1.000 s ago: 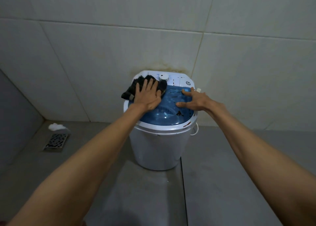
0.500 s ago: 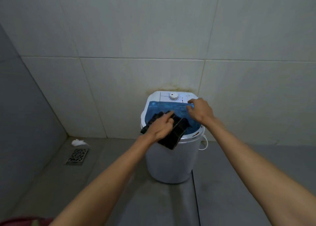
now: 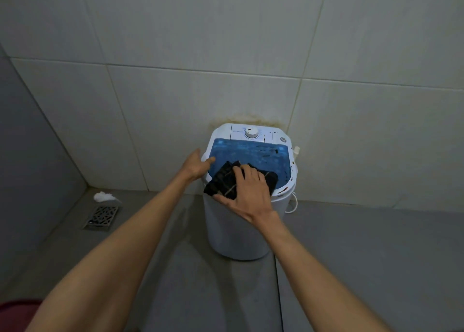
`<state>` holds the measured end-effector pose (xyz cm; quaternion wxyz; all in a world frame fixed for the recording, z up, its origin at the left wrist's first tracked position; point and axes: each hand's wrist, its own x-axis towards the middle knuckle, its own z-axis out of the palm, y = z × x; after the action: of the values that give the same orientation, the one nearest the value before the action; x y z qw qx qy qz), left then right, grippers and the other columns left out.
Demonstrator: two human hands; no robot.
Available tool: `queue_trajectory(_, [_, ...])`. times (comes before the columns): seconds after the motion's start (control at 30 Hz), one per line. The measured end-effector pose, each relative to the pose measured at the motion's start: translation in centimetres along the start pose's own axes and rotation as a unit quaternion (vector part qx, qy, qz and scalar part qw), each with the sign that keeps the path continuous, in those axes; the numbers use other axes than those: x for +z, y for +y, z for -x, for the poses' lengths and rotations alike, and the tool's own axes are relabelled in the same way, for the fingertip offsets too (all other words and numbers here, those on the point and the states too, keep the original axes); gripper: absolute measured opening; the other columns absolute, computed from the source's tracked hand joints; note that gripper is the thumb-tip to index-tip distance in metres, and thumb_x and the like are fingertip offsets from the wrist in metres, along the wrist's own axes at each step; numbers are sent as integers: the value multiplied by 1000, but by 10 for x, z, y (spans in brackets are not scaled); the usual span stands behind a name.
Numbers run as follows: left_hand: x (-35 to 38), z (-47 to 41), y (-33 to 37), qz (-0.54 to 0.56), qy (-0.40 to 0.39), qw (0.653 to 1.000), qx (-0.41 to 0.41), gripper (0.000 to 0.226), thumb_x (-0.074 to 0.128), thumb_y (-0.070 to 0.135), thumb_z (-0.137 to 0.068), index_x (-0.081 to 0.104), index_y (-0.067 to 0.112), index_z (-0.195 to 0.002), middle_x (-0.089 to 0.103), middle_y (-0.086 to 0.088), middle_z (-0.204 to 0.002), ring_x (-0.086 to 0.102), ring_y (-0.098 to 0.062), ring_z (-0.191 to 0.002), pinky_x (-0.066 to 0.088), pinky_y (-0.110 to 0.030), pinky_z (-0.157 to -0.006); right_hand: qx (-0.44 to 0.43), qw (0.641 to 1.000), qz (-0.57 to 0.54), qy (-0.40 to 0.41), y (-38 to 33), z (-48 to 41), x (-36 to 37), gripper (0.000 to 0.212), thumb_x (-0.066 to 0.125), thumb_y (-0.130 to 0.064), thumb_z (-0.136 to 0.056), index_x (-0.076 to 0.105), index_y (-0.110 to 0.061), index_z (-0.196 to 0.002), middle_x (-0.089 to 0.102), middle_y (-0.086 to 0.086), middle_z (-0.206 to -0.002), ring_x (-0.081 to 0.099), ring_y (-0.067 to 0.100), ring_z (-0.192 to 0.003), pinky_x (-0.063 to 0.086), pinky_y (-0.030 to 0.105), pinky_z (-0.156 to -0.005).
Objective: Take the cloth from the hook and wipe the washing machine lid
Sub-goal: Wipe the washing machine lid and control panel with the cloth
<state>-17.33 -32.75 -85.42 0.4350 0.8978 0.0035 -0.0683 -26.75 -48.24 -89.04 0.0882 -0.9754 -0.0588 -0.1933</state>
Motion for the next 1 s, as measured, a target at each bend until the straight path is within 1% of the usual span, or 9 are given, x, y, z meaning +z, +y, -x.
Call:
queue_trajectory(0.03, [2,3,1,34,-3,999,-22,60,55,32,-95,37,1,-143,48,-18,-142,55,-30,-117,47,-37,-92,2,1000,14,5,4,-1,-2,90,41,-83,-73,53,-12,-128,57,8,-122,53,27,-111,39,40,-99])
queue_trajectory(0.1, [5,8,1,62,-11,997,-38,50,59,30,-94,49,1,-134,58,-18,-129,57,-25,-95,49,-34,-75,3,999,34,-6,9,-6,-8,92,43,-85,-71,52,-12,-126,58,7,-118,52,26,-108,39,39,-96])
queue_trajectory(0.17, [6,11,0,71,-15,997,-37,50,64,28,-90,52,2,-131,60,-17,-126,57,-23,-92,48,-33,-72,4,999,36,-32,8,-12,-12,94,48,-85,-68,50,-11,-127,55,7,-118,50,27,-109,37,39,-95])
queue_trajectory(0.37, [6,21,8,107,-17,993,-47,53,65,21,-90,47,1,-136,56,-18,-132,57,-28,-107,46,-32,-76,12,1000,3,-26,-5,-12,-6,87,58,-75,-70,48,-10,-128,53,10,-120,49,30,-111,37,42,-97])
queue_trajectory(0.5, [3,26,15,66,-30,996,-46,56,63,25,-91,43,3,-139,52,-16,-136,49,-21,-99,41,-30,-74,-8,1000,-1,-18,6,-8,-9,87,52,-80,-70,50,-13,-125,55,7,-118,51,27,-107,38,40,-94])
queue_trajectory(0.63, [-3,31,21,48,-44,996,-53,57,63,25,-91,42,2,-139,49,-16,-139,51,-30,-121,38,-32,-79,-3,997,47,-55,20,-17,-24,98,47,-91,-62,52,-12,-120,58,7,-116,51,27,-108,37,42,-95])
queue_trajectory(0.8, [-3,32,27,40,-46,996,-65,54,62,21,-92,43,0,-138,50,-17,-140,50,-31,-124,38,-30,-79,31,989,82,-118,2,-31,-23,103,49,-89,-62,46,-10,-128,52,13,-129,44,34,-122,31,51,-105])
queue_trajectory(0.93, [-5,32,30,28,-55,995,-73,56,60,22,-94,39,0,-141,46,-16,-143,47,-30,-128,35,-30,-80,-22,998,57,-36,18,-3,-11,94,40,-88,-70,47,-17,-132,51,9,-126,45,28,-115,32,43,-100])
queue_trajectory(1.0, [-8,33,31,22,-58,995,-73,57,60,22,-94,38,-1,-142,45,-15,-144,46,-30,-129,34,-30,-79,-21,999,36,11,31,10,-6,90,32,-86,-76,50,-17,-132,52,8,-131,45,28,-121,32,44,-105])
